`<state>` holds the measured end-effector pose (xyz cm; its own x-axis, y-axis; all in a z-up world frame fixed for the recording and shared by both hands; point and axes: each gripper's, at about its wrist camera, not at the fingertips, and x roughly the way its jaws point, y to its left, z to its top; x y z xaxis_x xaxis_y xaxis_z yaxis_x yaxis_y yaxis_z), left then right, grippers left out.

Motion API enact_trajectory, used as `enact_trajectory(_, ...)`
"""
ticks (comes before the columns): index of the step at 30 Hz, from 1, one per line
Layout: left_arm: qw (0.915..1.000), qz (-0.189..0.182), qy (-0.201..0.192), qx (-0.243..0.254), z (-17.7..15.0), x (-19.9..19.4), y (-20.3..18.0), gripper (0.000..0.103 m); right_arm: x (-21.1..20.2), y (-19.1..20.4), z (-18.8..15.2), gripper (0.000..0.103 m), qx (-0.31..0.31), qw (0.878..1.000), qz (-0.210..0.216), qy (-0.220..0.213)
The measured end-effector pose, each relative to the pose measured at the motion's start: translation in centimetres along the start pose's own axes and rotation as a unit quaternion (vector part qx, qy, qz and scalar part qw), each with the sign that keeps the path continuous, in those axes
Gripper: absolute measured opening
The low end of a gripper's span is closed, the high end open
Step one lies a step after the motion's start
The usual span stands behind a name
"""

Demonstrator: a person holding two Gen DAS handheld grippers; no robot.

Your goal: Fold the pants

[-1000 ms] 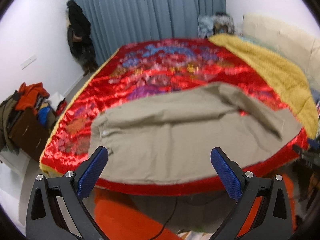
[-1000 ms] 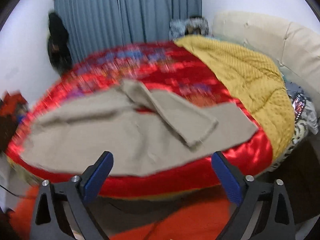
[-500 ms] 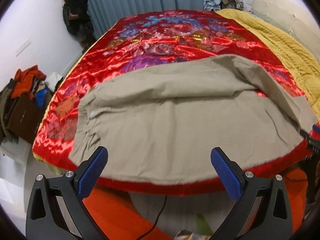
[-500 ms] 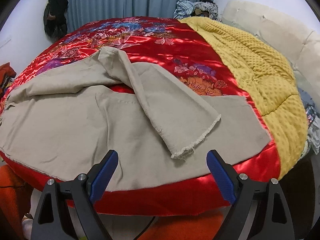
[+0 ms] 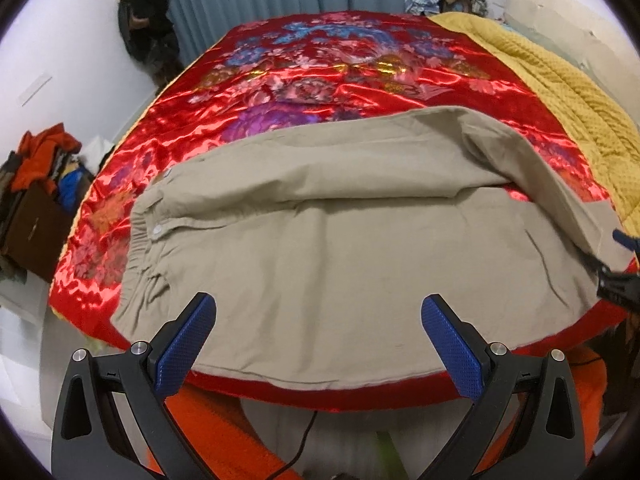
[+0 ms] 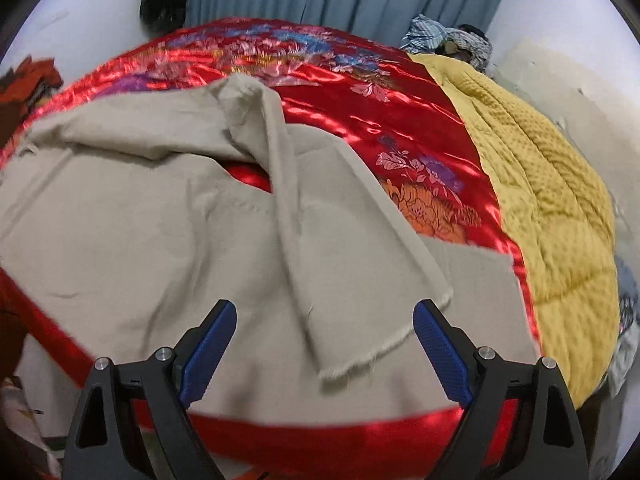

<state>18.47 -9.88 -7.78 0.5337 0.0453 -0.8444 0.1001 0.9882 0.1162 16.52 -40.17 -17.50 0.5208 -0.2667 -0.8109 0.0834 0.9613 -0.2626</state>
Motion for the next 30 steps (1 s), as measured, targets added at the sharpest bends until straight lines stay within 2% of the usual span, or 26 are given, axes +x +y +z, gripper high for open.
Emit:
enact_trajectory(3, 0.9998, 0.006, 0.016, -0.014, -0.5, 0.7, 1.2, 0.102, 2.2, -0.7, 1.0, 0.075, -0.007, 1.0, -0.022, 0.02)
enact_trajectory(4, 0.9995, 0.009, 0.021, -0.02, -0.7, 1.0, 1.6, 0.102, 2.8, -1.1, 1.3, 0.058, -0.007, 0.999, -0.022, 0.029)
enact_trajectory(5, 0.9994, 0.011, 0.024, -0.022, -0.8, 1.1, 1.9, 0.102, 3.4, -1.7, 1.7, 0.026, -0.004, 0.999, -0.015, 0.036)
enact_trajectory(6, 0.9992, 0.015, 0.029, -0.024, -0.9, 1.4, 2.2, 0.102, 3.5, -2.1, 1.9, 0.011, -0.001, 0.999, -0.015, 0.04)
enact_trajectory(7, 0.999, 0.018, 0.032, -0.026, -1.1, 1.6, 2.4, 0.102, 3.0, -2.9, 2.5, 0.005, 0.008, 0.999, -0.025, 0.032)
enact_trajectory(9, 0.9985, 0.023, 0.038, -0.031, -1.2, 2.2, 2.9, 0.102, 1.0, -3.9, 3.6, 0.005, 0.021, 0.999, -0.04, -0.002)
enact_trajectory(13, 0.9976, 0.024, 0.048, -0.043, -0.9, 3.8, 3.4, 0.102, -5.9, -4.4, 5.5, 0.005, 0.026, 0.993, -0.068, -0.096)
enact_trajectory(16, 0.9974, 0.005, 0.04, -0.059, 0.3, 4.7, 3.9, 0.102, -11.3, -3.1, 5.3, 0.005, 0.007, 0.985, -0.08, -0.154)
enact_trajectory(18, 0.9963, -0.019, 0.031, -0.078, 1.4, 5.2, 4.3, 0.102, -13.8, -1.7, 4.0, 0.005, -0.01, 0.98, -0.09, -0.176)
enact_trajectory(21, 0.9914, -0.062, 0.036, -0.11, 3.3, 6.6, 4.6, 0.102, -14.8, -0.4, 1.8, 0.005, -0.016, 0.98, -0.099, -0.174)
enact_trajectory(23, 0.9882, -0.084, 0.04, -0.121, 4.2, 7.3, 4.3, 0.102, -14.2, 0.3, -0.1, 0.005, -0.011, 0.985, -0.087, -0.151)
enact_trajectory(26, 0.9885, -0.086, 0.039, -0.118, 4.5, 7.5, 3.2, 0.102, -12.9, 1.4, -2.4, 0.005, -0.022, 0.99, -0.06, -0.122)
enact_trajectory(30, 0.9917, -0.074, 0.041, -0.096, 3.5, 7.6, 2.2, 0.102, -10.5, 2.7, -3.0, 0.005, -0.117, 0.987, -0.051, -0.096)
